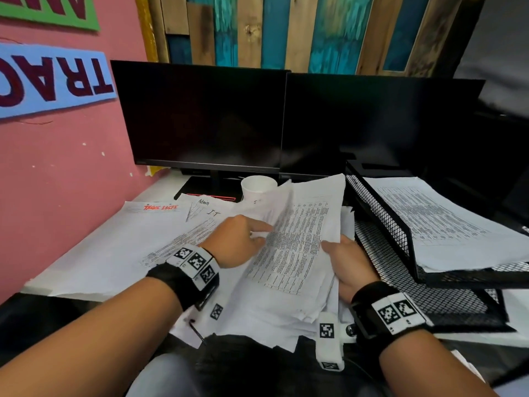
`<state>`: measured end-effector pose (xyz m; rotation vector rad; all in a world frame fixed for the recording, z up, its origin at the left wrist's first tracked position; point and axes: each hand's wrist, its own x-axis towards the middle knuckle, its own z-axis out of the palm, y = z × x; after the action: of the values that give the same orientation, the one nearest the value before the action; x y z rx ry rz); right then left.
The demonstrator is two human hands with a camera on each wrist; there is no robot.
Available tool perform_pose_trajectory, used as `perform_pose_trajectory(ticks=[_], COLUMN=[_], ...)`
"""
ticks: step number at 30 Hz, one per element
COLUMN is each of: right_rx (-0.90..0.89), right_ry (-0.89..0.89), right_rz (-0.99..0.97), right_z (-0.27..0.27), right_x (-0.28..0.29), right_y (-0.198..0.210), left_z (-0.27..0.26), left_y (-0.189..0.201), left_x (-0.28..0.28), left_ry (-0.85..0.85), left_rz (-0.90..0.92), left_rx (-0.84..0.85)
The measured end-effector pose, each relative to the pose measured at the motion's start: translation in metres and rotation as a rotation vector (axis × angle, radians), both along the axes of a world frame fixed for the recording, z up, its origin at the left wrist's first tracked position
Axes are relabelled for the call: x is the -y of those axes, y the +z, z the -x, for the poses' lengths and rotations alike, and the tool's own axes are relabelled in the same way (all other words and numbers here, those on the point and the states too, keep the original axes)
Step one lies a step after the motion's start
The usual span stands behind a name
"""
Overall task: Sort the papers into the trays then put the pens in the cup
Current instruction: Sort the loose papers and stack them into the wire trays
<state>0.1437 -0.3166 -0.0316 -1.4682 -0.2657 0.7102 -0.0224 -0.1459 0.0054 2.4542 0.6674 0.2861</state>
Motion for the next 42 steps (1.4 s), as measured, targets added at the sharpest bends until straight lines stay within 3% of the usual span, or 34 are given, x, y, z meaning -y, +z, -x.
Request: perform_pose_trajectory(ticks=[6,10,14,18,20,24,31,42], right_rx=[-0.009,0.076,0.126,0.173,0.243,0.345,0.635,0.483], right_ry=[0.002,0.014,0.004,0.068,0.121,0.157,-0.111,-0.089], right_rz=[-0.090,-0.068,0.031,-0.021,-0.075,-0.164,-0.157,-0.161], right_z=[0.003,-0.001,-0.005,0.000,0.004,0.015,0.034,0.047], right_x=[-0.007,-0.004,0.007,0.014,0.015,0.010,-0.016,-0.026], right_y=[-0.003,-0.004,0.008,0.034,0.049,0.074,0.087,0.045], left_z=[-0.033,-0.044,-0.031,-0.016,-0.008,0.004,0.020,0.036], left_y=[-0.008,-0.013,-0.015,-0.009,-0.003,0.014,0.047,0.033], left_x=[0.044,0.056,0.043,0.007,-0.010,-0.023,-0.025,-0.015], left_ry=[-0.283,-0.320,-0.211,0.049,0.151,0.142,0.179,0.129], left_rz=[0.207,0.385,0.546,0.445,0.479,0.663,0.446,0.479], left_rx=[0.037,0.073,0.191,0.279,0.329,0.502,0.791,0.672])
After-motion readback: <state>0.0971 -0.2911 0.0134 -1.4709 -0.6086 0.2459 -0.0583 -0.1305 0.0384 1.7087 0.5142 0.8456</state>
